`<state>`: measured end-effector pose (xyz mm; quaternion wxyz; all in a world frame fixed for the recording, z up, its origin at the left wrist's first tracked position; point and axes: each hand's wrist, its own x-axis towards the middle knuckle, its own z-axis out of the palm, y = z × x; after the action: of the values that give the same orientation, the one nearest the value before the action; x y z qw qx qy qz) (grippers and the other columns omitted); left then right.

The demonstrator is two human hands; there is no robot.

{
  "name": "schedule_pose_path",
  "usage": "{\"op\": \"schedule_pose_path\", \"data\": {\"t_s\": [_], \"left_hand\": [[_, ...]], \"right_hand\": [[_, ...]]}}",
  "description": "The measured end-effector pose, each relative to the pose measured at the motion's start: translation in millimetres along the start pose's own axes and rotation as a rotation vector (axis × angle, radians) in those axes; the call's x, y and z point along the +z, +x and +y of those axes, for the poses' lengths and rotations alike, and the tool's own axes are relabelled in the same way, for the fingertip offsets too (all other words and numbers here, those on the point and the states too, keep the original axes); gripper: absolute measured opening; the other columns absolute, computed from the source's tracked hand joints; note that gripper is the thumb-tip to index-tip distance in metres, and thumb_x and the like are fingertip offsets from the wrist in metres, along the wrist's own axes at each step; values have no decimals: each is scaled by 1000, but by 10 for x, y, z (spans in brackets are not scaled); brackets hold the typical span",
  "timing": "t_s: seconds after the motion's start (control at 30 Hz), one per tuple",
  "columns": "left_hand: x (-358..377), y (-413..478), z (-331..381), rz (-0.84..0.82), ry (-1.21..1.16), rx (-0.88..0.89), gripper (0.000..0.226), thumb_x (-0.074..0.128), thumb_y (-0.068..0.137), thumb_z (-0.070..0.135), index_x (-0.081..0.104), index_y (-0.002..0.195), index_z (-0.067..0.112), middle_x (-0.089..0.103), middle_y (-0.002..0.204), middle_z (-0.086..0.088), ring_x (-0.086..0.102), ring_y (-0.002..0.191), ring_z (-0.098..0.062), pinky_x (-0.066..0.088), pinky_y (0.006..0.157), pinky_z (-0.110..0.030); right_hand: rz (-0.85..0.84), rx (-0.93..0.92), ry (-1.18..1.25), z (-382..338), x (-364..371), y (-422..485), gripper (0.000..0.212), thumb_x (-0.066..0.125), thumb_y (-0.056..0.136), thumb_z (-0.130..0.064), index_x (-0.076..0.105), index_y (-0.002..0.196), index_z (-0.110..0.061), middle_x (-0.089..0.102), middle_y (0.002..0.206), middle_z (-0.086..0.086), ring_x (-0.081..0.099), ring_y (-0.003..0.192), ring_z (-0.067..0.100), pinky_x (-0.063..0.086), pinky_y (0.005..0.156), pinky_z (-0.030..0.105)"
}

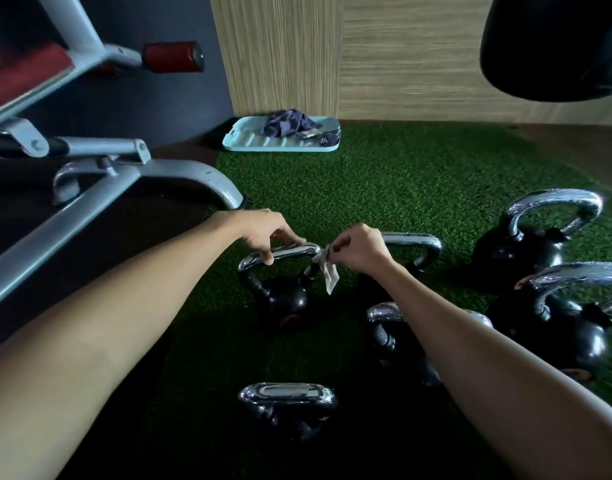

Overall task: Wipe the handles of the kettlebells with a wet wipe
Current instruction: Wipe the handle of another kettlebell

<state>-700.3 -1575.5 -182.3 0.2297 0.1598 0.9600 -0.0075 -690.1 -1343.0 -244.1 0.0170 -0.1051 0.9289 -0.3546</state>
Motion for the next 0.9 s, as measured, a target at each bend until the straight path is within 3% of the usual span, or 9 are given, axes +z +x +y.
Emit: {"op": "schedule_pose_path", "data": {"t_s": [0.07, 0.13, 0.23, 0.33, 0.5, 0.6, 0.67, 0.8, 0.9], "left_hand": [[59, -138, 0, 14, 111, -54, 108, 95, 61, 42, 33, 148, 59, 57, 120, -3, 52, 115, -23, 47, 88, -37], [169, -266, -19, 63, 214, -113, 116, 95, 60, 45, 26, 152, 57, 55, 118, -7, 55, 114, -26, 46, 81, -36], [351, -329, -103, 126, 160, -118, 106, 94, 67, 30, 33, 150, 58, 56, 124, -4, 59, 116, -26, 49, 87, -35], [340, -291, -171, 159, 75, -79, 105, 94, 67, 20, 38, 147, 58, 43, 111, 3, 55, 110, -22, 42, 81, -30], [232, -226, -191, 209, 174, -17, 102, 92, 68, 13, 43, 143, 60, 37, 90, 12, 56, 95, -21, 50, 80, -39], [258, -219, -209, 222, 183, -6, 97, 89, 72, 10, 44, 141, 61, 49, 97, 5, 59, 95, -22, 48, 76, -38], [283, -233, -199, 211, 139, -21, 92, 92, 69, 21, 47, 140, 59, 65, 113, 3, 63, 100, -19, 50, 79, -34], [247, -229, -43, 256, 60, -4, 79, 88, 70, 49, 52, 140, 53, 64, 137, 7, 60, 122, -17, 48, 99, -35], [102, -55, 336, 433, -220, 65, 58, 80, 78, 50, 61, 134, 47, 67, 133, 10, 62, 104, -7, 46, 91, -28]], "right_hand": [[-10, -2, 0, 2, -2, -24, 16, 88, 72, -24, 82, 86, -19, 75, 81, -3, 65, 74, 7, 49, 64, 19], [-13, -7, 5, 6, -5, -43, 17, 89, 72, -23, 82, 86, -19, 75, 81, -3, 65, 74, 7, 50, 66, 20], [-20, -15, 1, 18, 10, -65, 15, 89, 72, -22, 82, 85, -19, 76, 81, -3, 65, 75, 6, 52, 70, 22], [-22, -18, -20, 34, 33, -71, 15, 88, 72, -22, 82, 85, -21, 74, 77, -6, 66, 76, 6, 49, 65, 19], [-2, -41, -23, 30, -26, -41, 16, 88, 74, -22, 82, 88, -19, 71, 74, -6, 66, 75, 6, 44, 60, 13], [-4, -48, -22, -26, -63, -42, 17, 88, 74, -23, 82, 89, -19, 72, 76, -6, 67, 77, 7, 49, 68, 18], [-3, -61, -14, -58, -165, -47, 18, 87, 75, -23, 82, 91, -20, 74, 79, -7, 65, 73, 3, 48, 64, 13], [48, -98, -38, -16, -747, -14, 22, 86, 76, -23, 81, 97, -23, 75, 86, -8, 66, 74, 1, 49, 64, 8], [174, -66, -35, 174, -1309, -2, 28, 85, 75, -18, 81, 102, -25, 74, 84, -7, 66, 79, 6, 48, 68, 16]]}}
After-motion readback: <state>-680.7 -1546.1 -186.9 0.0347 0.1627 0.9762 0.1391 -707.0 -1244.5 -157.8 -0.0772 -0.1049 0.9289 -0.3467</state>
